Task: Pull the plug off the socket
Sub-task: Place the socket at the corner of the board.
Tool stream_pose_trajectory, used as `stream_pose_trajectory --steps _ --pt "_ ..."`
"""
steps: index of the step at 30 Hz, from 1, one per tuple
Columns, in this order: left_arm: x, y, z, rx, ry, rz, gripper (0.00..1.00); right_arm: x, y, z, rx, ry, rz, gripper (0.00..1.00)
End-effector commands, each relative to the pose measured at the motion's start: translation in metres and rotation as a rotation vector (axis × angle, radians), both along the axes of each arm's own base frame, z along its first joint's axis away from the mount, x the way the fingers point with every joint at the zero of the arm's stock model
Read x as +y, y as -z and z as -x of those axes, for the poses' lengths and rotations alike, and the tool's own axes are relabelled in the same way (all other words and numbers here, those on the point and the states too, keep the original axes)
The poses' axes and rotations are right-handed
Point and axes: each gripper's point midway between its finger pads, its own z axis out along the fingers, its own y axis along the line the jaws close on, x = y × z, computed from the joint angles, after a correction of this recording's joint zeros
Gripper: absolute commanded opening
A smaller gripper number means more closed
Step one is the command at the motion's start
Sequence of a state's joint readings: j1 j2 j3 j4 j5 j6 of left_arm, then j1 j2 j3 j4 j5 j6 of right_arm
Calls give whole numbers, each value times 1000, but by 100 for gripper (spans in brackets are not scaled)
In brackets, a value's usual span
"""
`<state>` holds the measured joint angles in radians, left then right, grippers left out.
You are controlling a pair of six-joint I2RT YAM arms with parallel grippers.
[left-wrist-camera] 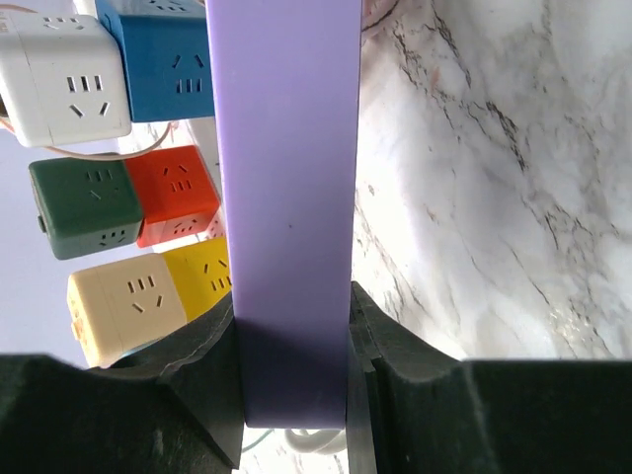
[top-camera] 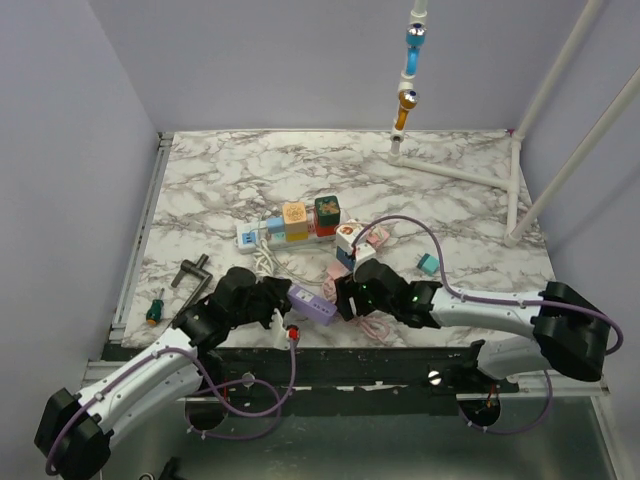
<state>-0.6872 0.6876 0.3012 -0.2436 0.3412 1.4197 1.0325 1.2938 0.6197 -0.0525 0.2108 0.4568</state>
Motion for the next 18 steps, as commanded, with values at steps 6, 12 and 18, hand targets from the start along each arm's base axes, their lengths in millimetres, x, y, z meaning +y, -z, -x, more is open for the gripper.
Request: stream_pose_trajectory --steps 6,12,18 --pt "12 17 25 -6 86 -44 0 9 43 12 76 3 114 67" --pt "7 24 22 -21 107 -39 0 -45 20 -35 -88 318 266 48" --pt "-4 35 12 -81 134 -31 0 -52 4 -52 -164 313 295 66"
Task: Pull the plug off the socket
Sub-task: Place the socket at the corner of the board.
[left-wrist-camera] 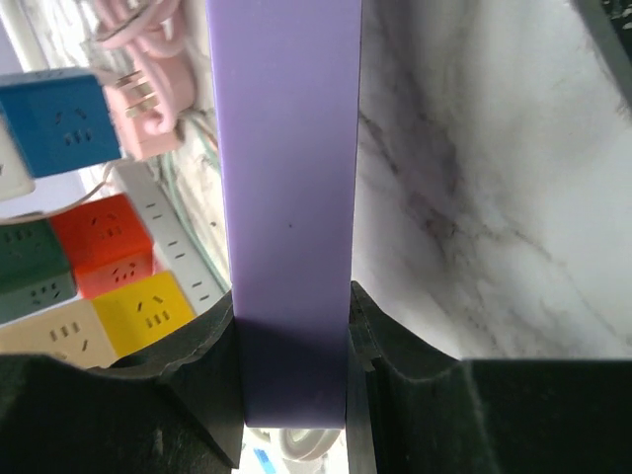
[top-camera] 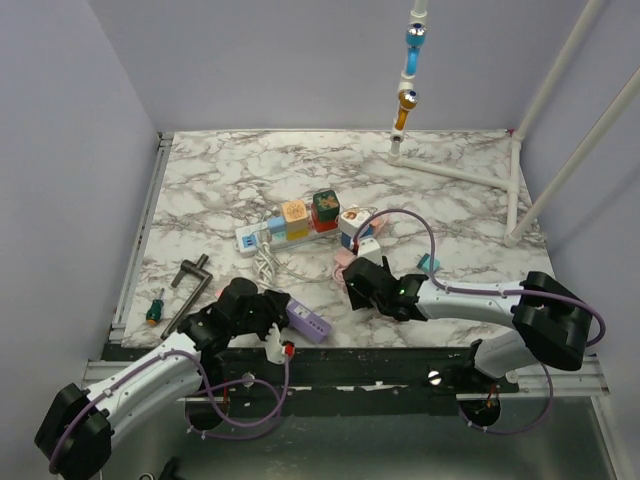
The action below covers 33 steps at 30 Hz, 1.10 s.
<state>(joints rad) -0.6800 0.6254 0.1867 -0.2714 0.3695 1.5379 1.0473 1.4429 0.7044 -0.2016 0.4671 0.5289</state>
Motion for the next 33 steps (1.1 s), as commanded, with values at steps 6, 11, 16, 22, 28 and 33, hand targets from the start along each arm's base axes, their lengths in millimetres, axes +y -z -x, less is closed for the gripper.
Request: stream_pose_trajectory --steps 6,11,16,22,28,33 --pt "-31 2 -26 -29 0 32 0 0 -38 -24 -127 -2 -11 80" --pt "-43 10 -34 2 -20 12 0 8 -78 -28 -216 -24 -133 85" --pt "-51 23 -17 21 -22 13 40 12 -95 -27 -253 -50 -191 87" --pt "-44 17 -4 95 -90 39 99 12 -88 -23 -244 -69 -197 88" --pt "-35 -37 17 198 -95 103 98 21 -86 -24 -242 -101 -209 88" --pt "-12 -100 31 229 -110 225 99 45 -93 -22 -239 -180 -277 88"
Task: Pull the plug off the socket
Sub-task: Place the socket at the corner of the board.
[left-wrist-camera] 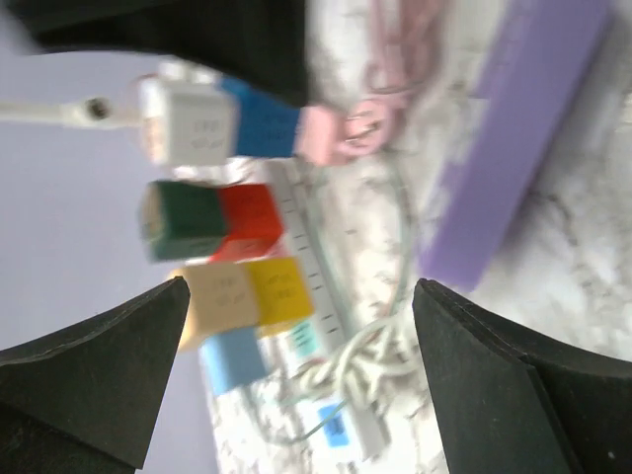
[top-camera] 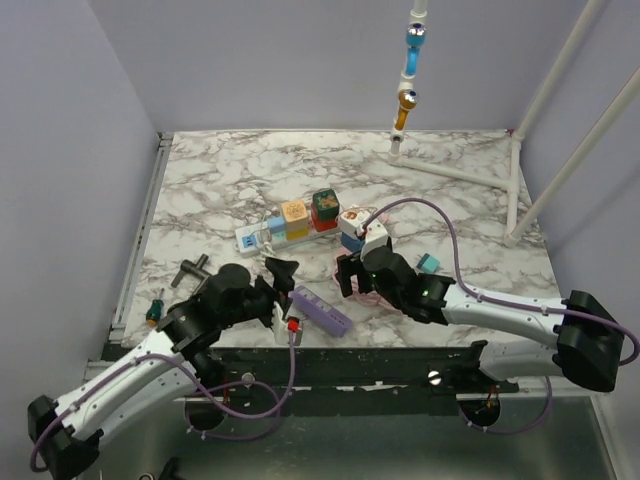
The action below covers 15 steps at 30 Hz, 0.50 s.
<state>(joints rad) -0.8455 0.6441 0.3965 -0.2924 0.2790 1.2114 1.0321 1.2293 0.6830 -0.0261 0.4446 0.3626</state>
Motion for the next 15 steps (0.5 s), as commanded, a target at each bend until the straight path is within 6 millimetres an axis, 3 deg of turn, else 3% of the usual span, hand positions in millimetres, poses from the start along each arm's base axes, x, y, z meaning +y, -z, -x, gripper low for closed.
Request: stream_pose_trajectory --steps 1,3,7,11,15 --pt "29 -41 24 137 -48 85 99 27 -10 -1 -19 -98 -77 88" --pt "37 -71 5 132 -173 190 98 40 -13 -1 -30 -140 -109 88" --pt "67 -102 -47 173 -480 332 98 68 -10 -3 -10 -203 -149 88" --pt "98 -94 -99 354 -764 351 99 96 -1 2 19 -300 -180 88" --pt "114 -84 -130 606 -875 328 98 112 25 9 58 -351 -126 86"
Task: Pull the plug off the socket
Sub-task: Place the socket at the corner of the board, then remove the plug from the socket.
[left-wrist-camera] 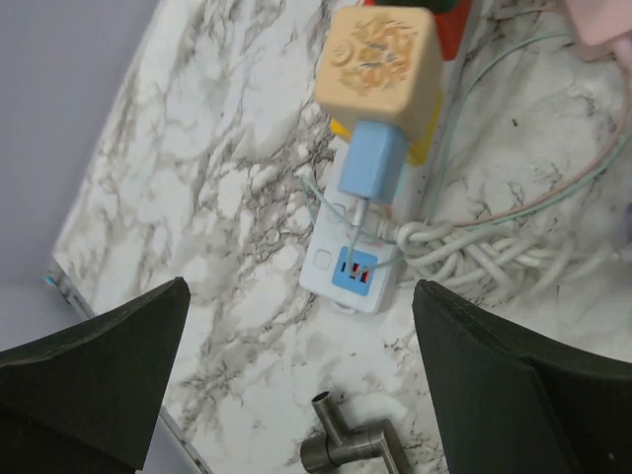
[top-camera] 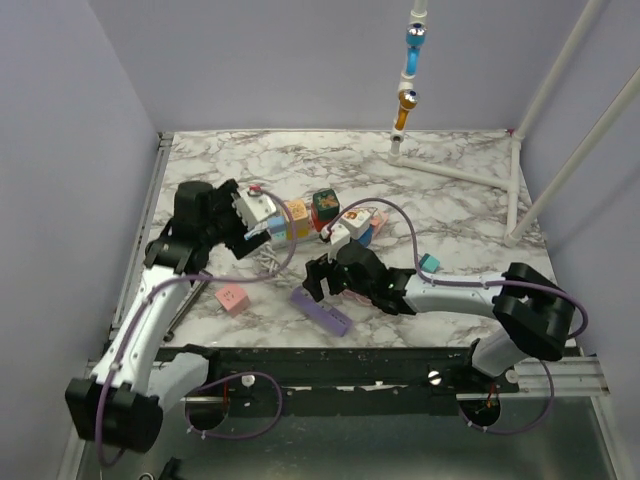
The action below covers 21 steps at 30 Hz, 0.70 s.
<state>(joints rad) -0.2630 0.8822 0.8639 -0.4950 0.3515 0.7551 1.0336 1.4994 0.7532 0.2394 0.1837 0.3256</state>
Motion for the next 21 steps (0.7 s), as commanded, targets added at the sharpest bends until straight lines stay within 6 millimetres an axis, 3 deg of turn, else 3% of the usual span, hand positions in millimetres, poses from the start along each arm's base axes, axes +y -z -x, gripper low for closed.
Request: stream_pose_trajectory --steps 1,8,11,14,17,21 --pt "14 14 -24 290 -118 120 99 32 6 12 -2 -119 -12 85" --pt "11 22 -39 251 -65 114 99 7 45 46 24 -124 129 79" --pt "13 33 -42 300 -80 94 99 -4 51 48 24 -103 182 79" --pt "23 47 -48 294 -104 38 98 -8 24 27 -84 -37 203 84" --pt "36 60 -54 303 -138 31 99 4 -15 0 -179 2 174 91" --pt "53 64 -62 392 -216 136 99 23 -36 -41 -227 86 152 93"
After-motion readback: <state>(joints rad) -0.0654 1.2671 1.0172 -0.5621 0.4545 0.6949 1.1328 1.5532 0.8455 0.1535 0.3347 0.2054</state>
